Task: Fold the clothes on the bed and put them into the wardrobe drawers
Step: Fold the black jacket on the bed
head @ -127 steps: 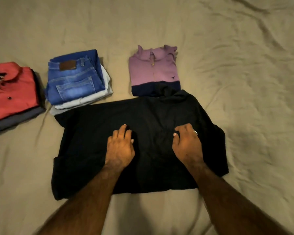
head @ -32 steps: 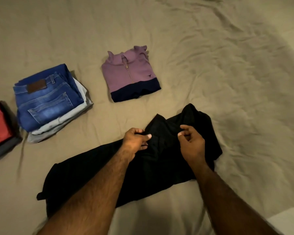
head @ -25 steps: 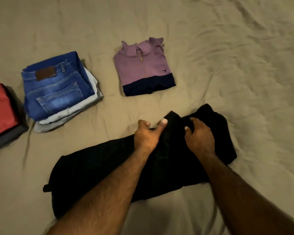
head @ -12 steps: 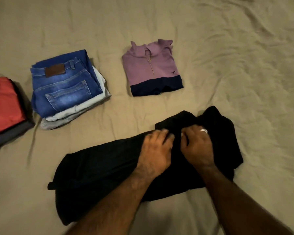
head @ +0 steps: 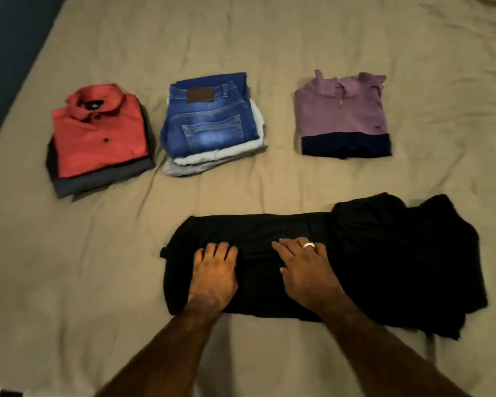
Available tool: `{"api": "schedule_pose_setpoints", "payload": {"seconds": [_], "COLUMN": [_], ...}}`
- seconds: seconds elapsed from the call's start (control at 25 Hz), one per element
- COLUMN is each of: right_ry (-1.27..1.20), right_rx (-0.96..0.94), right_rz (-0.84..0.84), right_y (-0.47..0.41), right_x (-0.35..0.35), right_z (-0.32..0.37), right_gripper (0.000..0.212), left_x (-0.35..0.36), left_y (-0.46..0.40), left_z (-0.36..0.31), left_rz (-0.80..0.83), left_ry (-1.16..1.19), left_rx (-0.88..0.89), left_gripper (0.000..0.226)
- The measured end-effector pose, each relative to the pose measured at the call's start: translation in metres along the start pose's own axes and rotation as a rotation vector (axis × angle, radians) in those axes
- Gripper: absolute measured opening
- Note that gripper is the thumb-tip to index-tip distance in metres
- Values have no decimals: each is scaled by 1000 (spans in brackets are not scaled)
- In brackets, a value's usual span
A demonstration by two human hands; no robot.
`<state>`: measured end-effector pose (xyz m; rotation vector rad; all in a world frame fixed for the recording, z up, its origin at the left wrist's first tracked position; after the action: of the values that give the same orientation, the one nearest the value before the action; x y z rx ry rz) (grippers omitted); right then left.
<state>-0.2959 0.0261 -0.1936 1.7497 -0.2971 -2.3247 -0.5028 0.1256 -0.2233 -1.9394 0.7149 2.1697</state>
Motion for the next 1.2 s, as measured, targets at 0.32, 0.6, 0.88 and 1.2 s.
{"api": "schedule_pose_setpoints", "payload": {"seconds": [0.32,0.6,0.88,1.2], "right_ry": [-43,-26,-108,73], "right_rx": [-98,34,181,-20], "right_rz": [20,-194,-439,-329], "right_y": [-66,-134,-151,-121], "right_x": [-2,8,18,56], "right_z": [90,84,92,61], "right_gripper": [43,35,31,62], "left_x": [-36,-26,-24,31], "left_y": [-24,-94,-77,-23], "left_z": [89,123,163,129], "left_rz": [-193,191,-515,-49], "left_ry": [352,864,705,113], "left_rx": [-491,-650,-962,-279], "left_gripper": [27,13,16,62]}}
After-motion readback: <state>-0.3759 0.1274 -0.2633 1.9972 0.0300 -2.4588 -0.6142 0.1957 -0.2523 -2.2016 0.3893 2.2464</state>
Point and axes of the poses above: each hand's wrist, its own y-axis away from the middle knuckle, its own x-axis out of the palm, z = x × y, the point moved 1 cm from there along -y, towards the middle knuckle, and after that the axes turned 12 degrees about -x, right-handed, at the moved point
